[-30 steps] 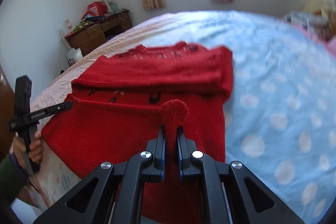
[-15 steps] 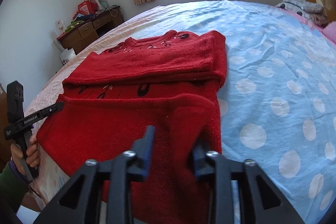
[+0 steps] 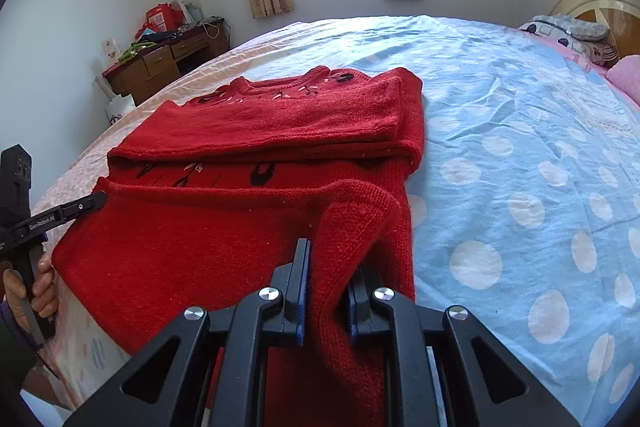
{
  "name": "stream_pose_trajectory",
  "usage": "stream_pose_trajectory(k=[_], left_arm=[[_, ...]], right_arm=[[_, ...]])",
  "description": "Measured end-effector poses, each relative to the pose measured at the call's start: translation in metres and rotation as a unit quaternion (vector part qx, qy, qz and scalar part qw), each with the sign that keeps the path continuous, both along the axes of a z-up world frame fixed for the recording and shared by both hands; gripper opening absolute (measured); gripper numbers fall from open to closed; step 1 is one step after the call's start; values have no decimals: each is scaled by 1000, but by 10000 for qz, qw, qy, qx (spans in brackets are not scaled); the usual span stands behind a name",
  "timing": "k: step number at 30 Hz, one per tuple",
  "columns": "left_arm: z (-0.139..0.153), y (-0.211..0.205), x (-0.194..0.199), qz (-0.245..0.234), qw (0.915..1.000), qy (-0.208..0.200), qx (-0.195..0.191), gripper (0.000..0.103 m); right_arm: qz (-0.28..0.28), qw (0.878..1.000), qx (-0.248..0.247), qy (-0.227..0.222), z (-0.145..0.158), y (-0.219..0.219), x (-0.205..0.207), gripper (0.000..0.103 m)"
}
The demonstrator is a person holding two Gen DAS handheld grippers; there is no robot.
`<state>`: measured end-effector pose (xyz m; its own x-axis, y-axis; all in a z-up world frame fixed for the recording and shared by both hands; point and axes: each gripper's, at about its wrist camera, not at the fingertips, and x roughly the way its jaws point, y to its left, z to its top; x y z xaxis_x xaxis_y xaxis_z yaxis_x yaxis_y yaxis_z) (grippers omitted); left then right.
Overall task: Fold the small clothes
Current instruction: 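Grasp the folded hem edge with the right tool and lift it, then grasp the red sweater hem edge with the left tool beside the right tool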
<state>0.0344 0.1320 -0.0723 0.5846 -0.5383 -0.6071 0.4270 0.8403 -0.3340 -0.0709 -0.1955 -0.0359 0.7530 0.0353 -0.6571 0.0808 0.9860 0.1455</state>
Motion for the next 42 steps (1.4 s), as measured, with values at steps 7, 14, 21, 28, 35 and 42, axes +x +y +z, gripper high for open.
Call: stream_pose_trajectory(k=[7, 14, 21, 28, 35, 42], left_arm=[[-1, 1, 1, 4, 10000, 6, -86, 27], [1, -5, -3, 117, 9998, -60, 134, 19], [8, -15, -7, 181, 9986, -51, 485, 10], [23, -16, -18, 163, 9996, -105, 228, 9], [23, -18, -14, 176, 9994, -85, 293, 9], [14, -18, -11, 273, 9989, 82, 376, 9]], right_arm=[[-84, 9998, 165, -45, -2, -3, 0, 15], [-103, 9999, 46, 32, 2, 1, 0, 15], [-88, 9997, 84, -200, 24, 1, -14, 12], [-121, 9987, 86, -493, 50, -4, -20, 12], [-50, 9993, 248, -276, 36, -1, -17, 12], [-112, 9995, 294, -79, 23, -5, -15, 13]])
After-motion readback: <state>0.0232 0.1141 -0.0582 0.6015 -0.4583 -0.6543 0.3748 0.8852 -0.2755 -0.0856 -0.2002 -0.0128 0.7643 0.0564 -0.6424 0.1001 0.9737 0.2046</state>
